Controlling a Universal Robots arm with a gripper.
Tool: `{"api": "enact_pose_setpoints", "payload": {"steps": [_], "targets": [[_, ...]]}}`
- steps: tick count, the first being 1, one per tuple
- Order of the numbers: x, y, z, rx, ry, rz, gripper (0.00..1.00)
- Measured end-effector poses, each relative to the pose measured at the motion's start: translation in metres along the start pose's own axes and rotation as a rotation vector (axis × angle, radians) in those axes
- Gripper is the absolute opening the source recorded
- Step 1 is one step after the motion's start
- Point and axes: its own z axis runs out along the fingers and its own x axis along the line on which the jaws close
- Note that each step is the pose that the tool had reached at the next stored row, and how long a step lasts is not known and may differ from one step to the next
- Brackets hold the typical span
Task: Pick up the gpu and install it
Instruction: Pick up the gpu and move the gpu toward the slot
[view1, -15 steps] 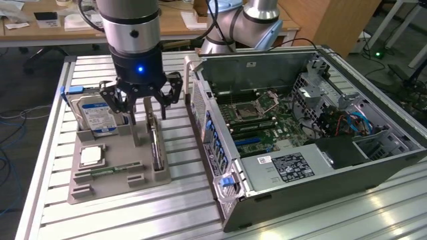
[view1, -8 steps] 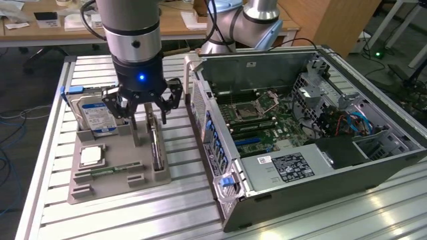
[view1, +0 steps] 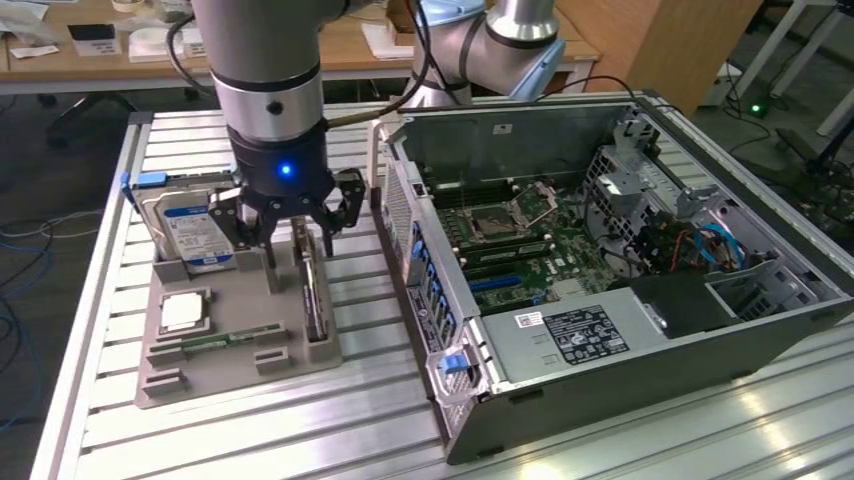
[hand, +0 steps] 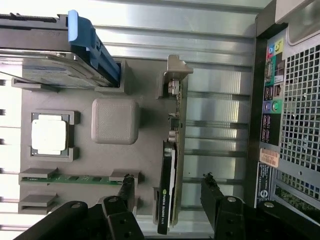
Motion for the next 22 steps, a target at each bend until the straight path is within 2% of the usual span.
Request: {"api": "enact_pose_setpoints", "payload": {"steps": [17, 22], "targets": [[0.001, -0.0009, 0.0307, 0.0003, -0.0011, 0.017, 0.65], [0.001, -0.001, 0.0317, 0.0005, -0.0008, 0.017, 0.65]]}}
